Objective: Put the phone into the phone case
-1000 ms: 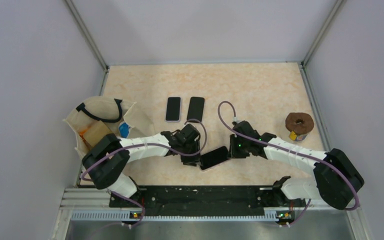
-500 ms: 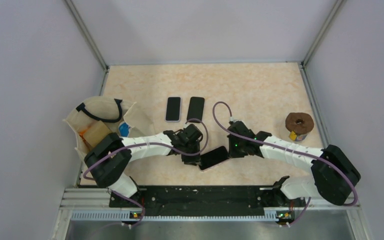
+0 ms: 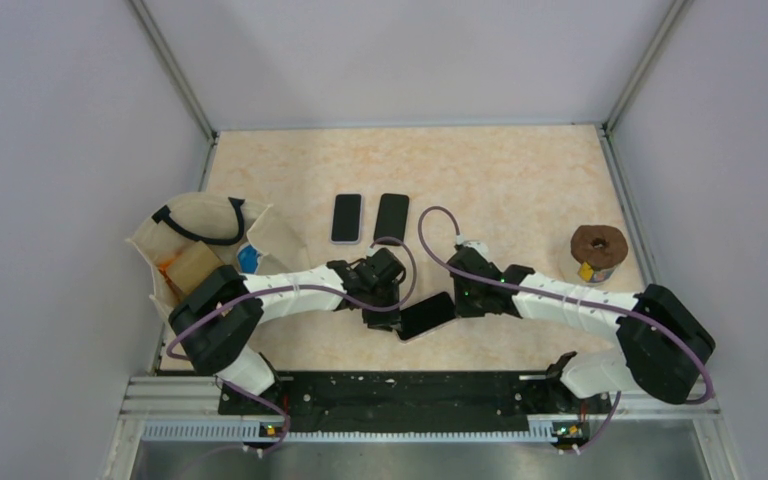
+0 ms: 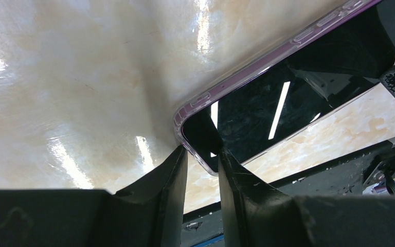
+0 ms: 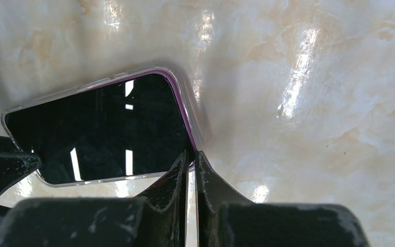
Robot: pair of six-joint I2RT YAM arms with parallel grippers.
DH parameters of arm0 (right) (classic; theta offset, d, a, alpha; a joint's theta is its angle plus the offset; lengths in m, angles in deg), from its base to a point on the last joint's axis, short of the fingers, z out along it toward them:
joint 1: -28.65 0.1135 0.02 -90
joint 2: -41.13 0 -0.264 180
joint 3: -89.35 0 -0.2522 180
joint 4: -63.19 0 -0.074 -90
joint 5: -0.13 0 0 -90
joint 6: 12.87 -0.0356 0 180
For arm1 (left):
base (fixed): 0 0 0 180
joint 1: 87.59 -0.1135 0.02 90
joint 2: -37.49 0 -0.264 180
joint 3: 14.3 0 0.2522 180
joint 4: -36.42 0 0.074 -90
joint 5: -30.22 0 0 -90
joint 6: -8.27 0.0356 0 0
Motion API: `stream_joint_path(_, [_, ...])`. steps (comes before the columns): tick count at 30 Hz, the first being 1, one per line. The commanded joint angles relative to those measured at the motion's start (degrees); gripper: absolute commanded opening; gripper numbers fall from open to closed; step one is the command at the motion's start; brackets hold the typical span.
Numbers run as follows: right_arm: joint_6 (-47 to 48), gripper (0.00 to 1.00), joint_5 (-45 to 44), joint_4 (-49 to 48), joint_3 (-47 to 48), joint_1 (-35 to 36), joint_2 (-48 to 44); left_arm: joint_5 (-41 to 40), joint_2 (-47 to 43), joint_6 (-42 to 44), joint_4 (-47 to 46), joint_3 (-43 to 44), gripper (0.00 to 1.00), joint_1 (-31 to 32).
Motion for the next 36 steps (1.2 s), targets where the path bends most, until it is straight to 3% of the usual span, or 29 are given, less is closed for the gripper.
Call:
stream_joint_path(1, [-4.33, 0.0, 5.67, -7.54, -5.28, 2.96, 8.06, -1.11, 0.69, 0.43, -2.02, 1.88, 0.33, 0.24])
stream_joint_path(5, [-4.43, 0.0, 2.4, -5.13, -3.84, 2.97, 7.71, -1.23, 0.62, 0.54, -1.86, 1.88, 0.33, 0.24])
stream_joint_path(9, [-2.33, 0.16, -1.11, -2.6, -0.64, 1.98, 6.18, -1.85, 0.08, 0.74, -1.12, 1.7, 0.33, 0.22])
stream_joint_path(13, [0.7, 0.2, -0.28, -2.51, 2.14, -0.59, 7.1, -2.61, -0.58, 1.02, -0.32, 1.55, 0.33, 0.15])
stream_joint_path(24, [4.71, 0.22, 2.97, -4.66, 3.69, -4.83, 9.97, -2.88, -0.87, 1.18, 0.11, 1.51, 0.33, 0.07])
stream_joint_path(36, [4.07, 0.21, 3.7, -6.57, -0.11, -4.85, 14.61, -2.68, -0.26, 1.35, 0.18, 2.3, 0.33, 0.07])
